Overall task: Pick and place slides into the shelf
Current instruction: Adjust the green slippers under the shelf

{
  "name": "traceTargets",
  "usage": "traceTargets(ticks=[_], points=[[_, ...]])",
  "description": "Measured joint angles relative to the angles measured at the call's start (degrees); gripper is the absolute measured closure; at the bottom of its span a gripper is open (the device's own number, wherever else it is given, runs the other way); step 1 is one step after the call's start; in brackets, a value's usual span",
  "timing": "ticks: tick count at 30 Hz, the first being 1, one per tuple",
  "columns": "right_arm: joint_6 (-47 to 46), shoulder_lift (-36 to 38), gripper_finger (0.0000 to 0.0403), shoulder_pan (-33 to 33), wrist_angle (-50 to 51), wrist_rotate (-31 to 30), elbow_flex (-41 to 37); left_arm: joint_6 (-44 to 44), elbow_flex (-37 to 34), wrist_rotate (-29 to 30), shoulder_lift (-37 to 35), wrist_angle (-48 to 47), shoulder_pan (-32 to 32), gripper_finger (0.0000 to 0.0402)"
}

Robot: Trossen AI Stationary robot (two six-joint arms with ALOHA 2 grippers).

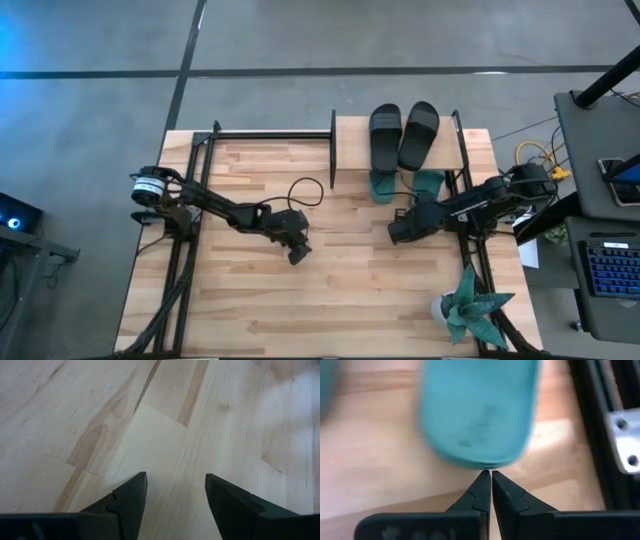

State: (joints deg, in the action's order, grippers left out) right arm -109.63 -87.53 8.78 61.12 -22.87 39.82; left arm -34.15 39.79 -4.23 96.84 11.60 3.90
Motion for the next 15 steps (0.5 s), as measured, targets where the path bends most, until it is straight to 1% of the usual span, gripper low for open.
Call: traceTargets(ticks=[4,7,11,15], points=[[2.0,0.0,0.0394,0.1,1.1,-4.9,4.4,0.0,0.0,0.0,0.0,0.0,0.0,0.0210],[-1.6,0.0,0.0394,-0.5,6.6,-7.6,6.9,0.0,0.0,0.0,0.0,0.0,0.0,0.0210],[-6.3,-0.1,0.0394,-2.5,14.9,-7.7,7.3,-0.1,0.0,0.0,0.0,0.0,0.0,0.0210],[-4.8,-0.1,0.0394,-4.6,14.9,-5.8,6.9,-0.1,0.0,-0.1,0.0,0.0,0.0,0.0210]])
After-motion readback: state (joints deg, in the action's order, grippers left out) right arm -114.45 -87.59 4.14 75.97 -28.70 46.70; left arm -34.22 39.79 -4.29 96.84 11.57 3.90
